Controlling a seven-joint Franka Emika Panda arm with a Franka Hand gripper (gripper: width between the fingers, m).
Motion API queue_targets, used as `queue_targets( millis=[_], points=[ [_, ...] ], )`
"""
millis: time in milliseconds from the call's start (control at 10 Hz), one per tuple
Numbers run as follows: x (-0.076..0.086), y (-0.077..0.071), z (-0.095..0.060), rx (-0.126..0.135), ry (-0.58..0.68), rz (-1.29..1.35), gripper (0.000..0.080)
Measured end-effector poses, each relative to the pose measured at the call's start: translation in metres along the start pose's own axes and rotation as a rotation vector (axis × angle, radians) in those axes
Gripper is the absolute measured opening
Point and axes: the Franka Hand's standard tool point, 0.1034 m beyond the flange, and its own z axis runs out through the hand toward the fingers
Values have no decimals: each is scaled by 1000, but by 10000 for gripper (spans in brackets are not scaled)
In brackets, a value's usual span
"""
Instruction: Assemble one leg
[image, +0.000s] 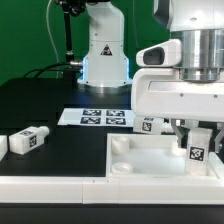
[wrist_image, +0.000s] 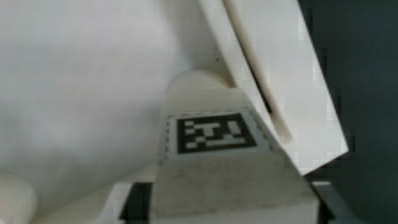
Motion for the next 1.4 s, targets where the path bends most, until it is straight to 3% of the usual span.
queue_targets(
  millis=[200, 400, 1100, 1300, 1400],
  points=[
    [6, 18, -2, -73, -3, 224, 290],
    [11, 32, -3, -108, 17, 429, 301],
    [26, 61, -5, -139, 69, 672, 310],
    [23, 57, -5, -151, 59, 458, 552],
    [22, 55, -5, -155, 48, 286, 552]
  ],
)
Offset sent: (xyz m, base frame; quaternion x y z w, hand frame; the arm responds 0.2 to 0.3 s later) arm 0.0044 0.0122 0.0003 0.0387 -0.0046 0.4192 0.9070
